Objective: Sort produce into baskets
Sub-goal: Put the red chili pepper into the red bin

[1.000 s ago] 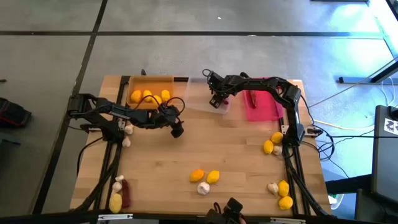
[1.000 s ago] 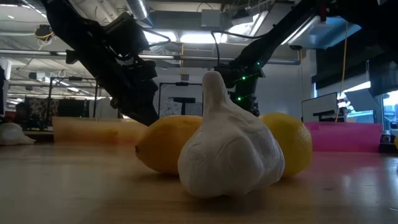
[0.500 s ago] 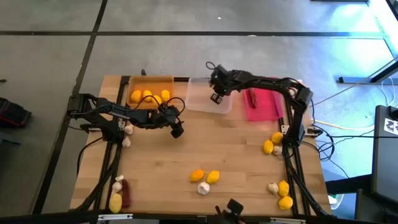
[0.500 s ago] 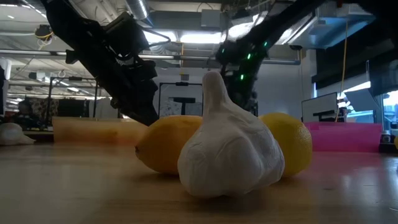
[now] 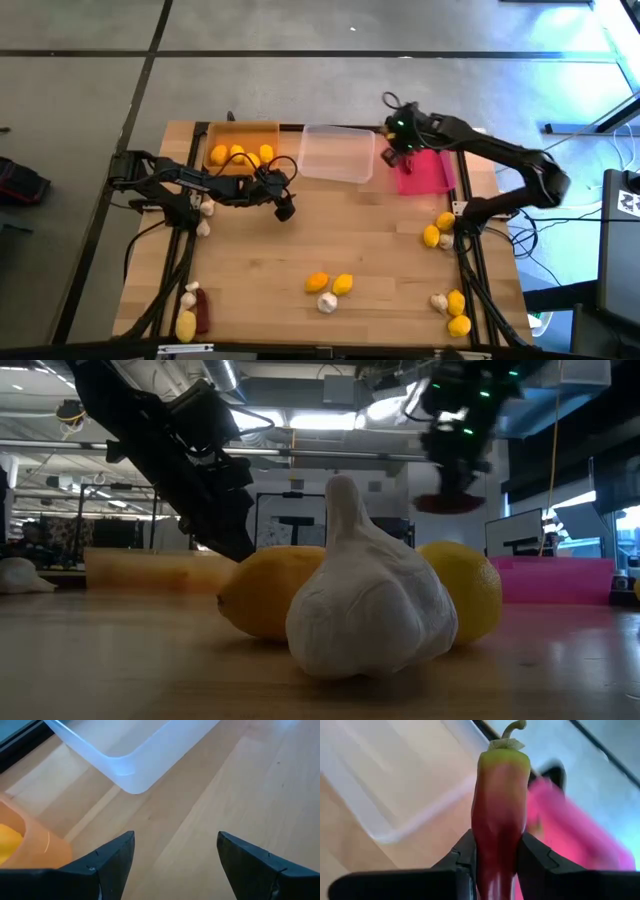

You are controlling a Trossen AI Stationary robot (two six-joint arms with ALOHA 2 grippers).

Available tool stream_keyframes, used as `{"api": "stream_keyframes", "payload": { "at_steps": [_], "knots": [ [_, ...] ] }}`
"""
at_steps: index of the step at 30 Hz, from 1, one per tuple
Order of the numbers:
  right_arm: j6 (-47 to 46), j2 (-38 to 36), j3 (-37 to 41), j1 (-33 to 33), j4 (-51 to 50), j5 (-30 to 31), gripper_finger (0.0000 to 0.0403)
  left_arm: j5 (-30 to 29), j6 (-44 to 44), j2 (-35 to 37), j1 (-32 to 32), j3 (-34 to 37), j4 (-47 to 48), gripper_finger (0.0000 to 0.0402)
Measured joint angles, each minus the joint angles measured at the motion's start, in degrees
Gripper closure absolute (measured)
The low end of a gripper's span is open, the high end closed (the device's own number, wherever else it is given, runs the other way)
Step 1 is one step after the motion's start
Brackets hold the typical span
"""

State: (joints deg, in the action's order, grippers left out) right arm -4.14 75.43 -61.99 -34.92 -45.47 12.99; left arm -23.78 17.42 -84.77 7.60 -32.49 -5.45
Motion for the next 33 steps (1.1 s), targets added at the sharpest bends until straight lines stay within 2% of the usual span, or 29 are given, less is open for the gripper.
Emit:
{"api": "stream_keyframes", "payload": {
  "at_steps": [5, 12, 20, 28, 33],
  "knots": [
    [-3.64, -5.34, 9.7, -6.32, 2.76, 1.32, 0.0314, 0.01, -0.89, 0.0, 0.0, 0.0, 0.04, 0.0121],
    [-4.7, -3.44, 18.09, -13.52, 15.32, -0.55, 0.0313, 0.01, 2.22, 0.0, -0.11, 0.0, 0.03, 0.0121],
    [-4.17, 1.23, 19.95, -17.24, 19.3, -0.06, 0.0313, 0.01, 6.81, 0.0, -0.11, -0.02, -0.44, 0.0121],
    [-3.17, 5.01, 21.81, -19.87, 22.33, -0.36, 0.0311, 0.06, 6.68, 0.0, -1.81, -0.04, -1.6, 0.0121],
    [-3.84, 5.08, 21.78, -19.85, 22.33, -2.15, 0.0279, 0.1, 6.44, 0.0, -2.68, -0.04, -1.5, 0.0121]
  ]
}}
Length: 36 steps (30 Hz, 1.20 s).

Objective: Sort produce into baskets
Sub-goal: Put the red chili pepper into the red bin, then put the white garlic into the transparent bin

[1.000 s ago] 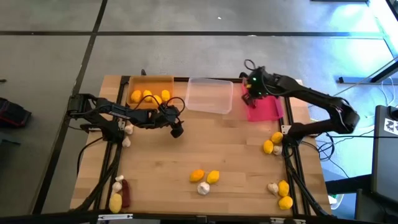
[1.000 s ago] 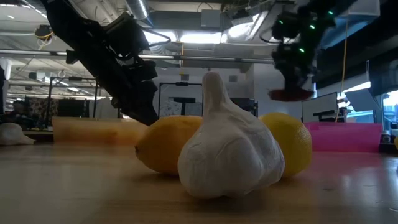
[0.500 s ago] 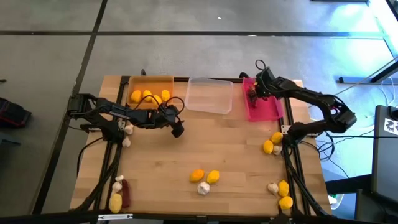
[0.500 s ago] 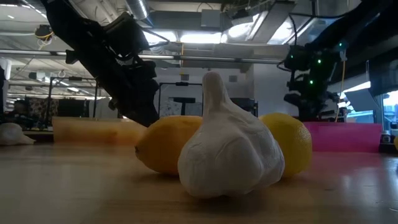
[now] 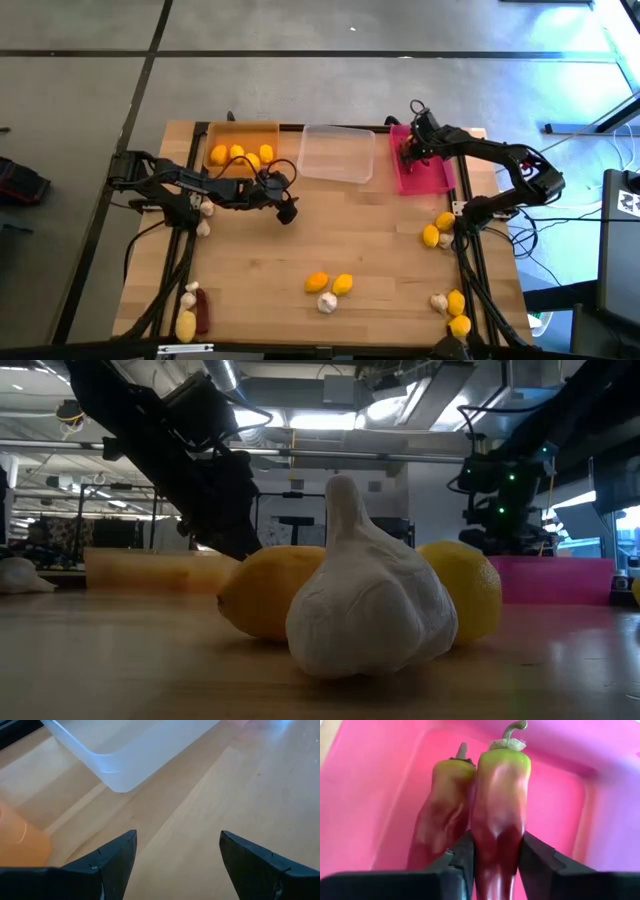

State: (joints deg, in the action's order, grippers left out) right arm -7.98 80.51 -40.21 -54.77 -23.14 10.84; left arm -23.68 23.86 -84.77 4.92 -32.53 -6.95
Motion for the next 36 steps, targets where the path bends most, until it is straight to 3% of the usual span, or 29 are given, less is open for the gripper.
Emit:
{"api": "stream_keyframes", "payload": {
  "at_steps": [7, 16, 21, 25, 30, 36],
  "knots": [
    [-0.65, -0.07, -0.02, 0.05, -0.52, -1.97, 0.0223, 0.0, -0.07, 0.0, -0.79, 0.0, -0.1, 0.0121],
    [0.64, -5.98, -0.42, 0.05, -0.59, 0.38, 0.0219, -0.07, -1.86, 0.0, -0.93, 0.0, -2.11, 0.0121],
    [1.43, -11.04, -0.42, 0.05, -1.51, -1.72, 0.0219, -0.07, -2.69, 0.0, -0.93, 0.0, -3.21, 0.0121],
    [1.36, -13.35, -0.44, 0.05, -1.42, -9.46, 0.0219, 0.55, -2.71, 0.0, -0.93, 0.0, -3.57, 0.0121],
    [1.12, -13.94, -0.44, 0.05, 2.06, -19.18, 0.0219, 5.35, -4.28, 0.19, -1.55, -1.86, -3.53, 0.0121],
    [0.47, -13.92, -0.46, 0.07, 6.53, -26.46, 0.0219, 5.19, -5.76, 0.42, -6.21, -11.24, 9.44, 0.0121]
  ]
}}
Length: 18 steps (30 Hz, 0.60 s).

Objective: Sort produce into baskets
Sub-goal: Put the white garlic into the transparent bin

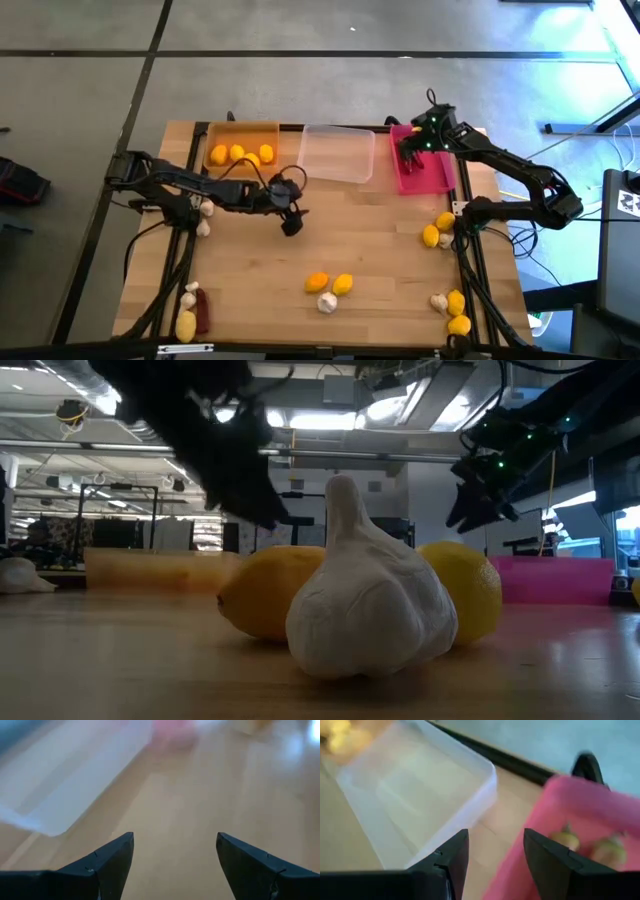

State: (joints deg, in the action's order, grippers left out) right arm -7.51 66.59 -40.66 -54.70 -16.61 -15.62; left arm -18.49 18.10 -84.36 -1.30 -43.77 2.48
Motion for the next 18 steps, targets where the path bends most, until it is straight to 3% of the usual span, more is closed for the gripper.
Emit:
{"api": "stream_keyframes", "payload": {
  "at_steps": [9, 14, 18],
  "knots": [
    [0.32, 0.0, -0.02, 0.0, 5.71, -10.03, 0.0219, -4.58, 5.65, 0.04, -7.06, -13.73, 29.62, 0.0121],
    [0.32, 0.0, -0.02, -0.02, 7.56, -14.55, 0.0215, -4.65, 19.3, 0.04, -9.76, -17.37, 45.59, 0.0121],
    [0.31, 0.0, -0.02, -0.02, 9.66, -15.94, 0.0177, -4.53, 32.61, 0.04, -10.73, -17.48, 58.45, 0.0121]
  ]
}}
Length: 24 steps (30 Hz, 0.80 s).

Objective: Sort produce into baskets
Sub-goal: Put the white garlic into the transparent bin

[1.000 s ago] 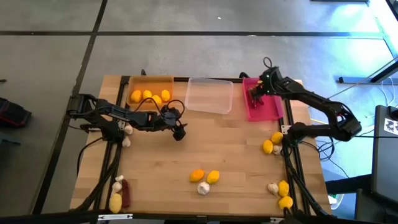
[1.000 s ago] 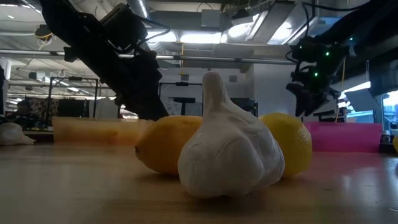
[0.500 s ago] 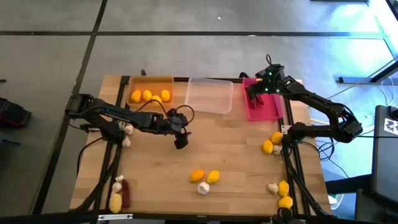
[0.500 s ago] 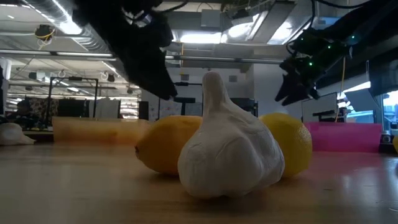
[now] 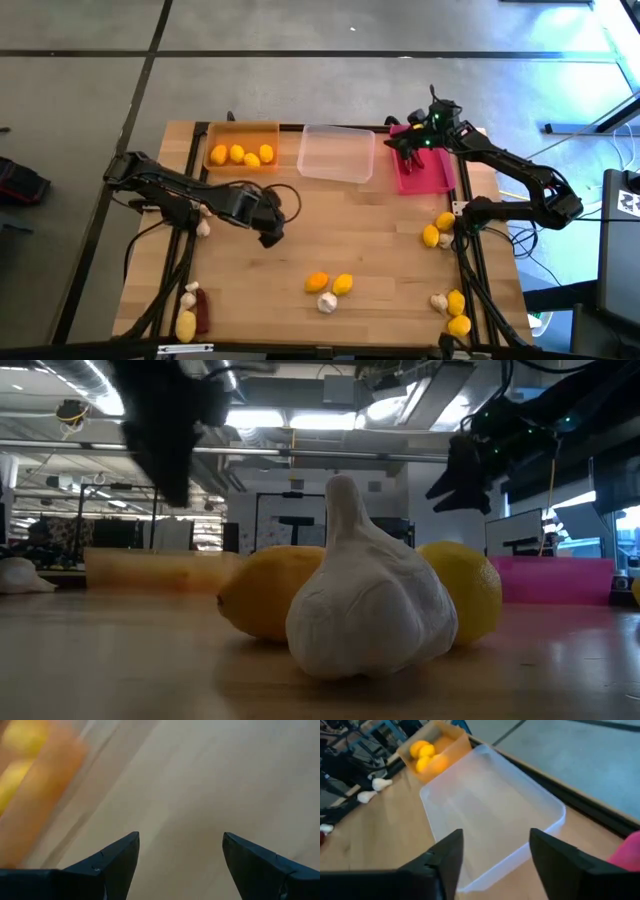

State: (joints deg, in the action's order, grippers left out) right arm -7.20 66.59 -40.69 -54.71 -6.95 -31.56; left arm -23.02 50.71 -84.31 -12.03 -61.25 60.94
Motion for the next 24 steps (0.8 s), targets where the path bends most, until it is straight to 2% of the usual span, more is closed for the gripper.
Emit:
{"api": "stream_keyframes", "payload": {
  "at_steps": [4, 7, 9, 12, 18, 24],
  "knots": [
    [-1.36, 0.0, 0.0, -0.01, 1.48, 0.6, 0.0122, 2.37, 11.04, 0.0, 1.18, 0.0, 11.47, 0.0121],
    [-1.36, 0.0, 0.0, -0.01, 1.67, 0.6, 0.0097, 6.57, 13.58, 0.0, 4.41, 0.86, 14.32, 0.0121],
    [-1.38, 0.0, 0.0, -0.01, 1.67, 0.44, 0.0089, 10.28, 13.34, -0.51, 7.38, 1.71, 14.76, 0.0121],
    [-1.38, 0.02, 0.0, -0.01, 1.14, -0.17, 0.0087, 12.42, 11.46, -1.99, 11.98, 2.68, 15.35, 0.0121],
    [-1.36, 0.02, 0.0, -0.01, 0.37, -0.43, 0.0086, 13.54, 6.86, -8.05, 20.77, 2.8, 21.35, 0.0121],
    [-1.34, 0.02, 0.0, -0.01, 0.31, -0.45, 0.0086, 14.14, -0.17, -14.14, 27.44, 2.8, 22.24, 0.0121]
  ]
}}
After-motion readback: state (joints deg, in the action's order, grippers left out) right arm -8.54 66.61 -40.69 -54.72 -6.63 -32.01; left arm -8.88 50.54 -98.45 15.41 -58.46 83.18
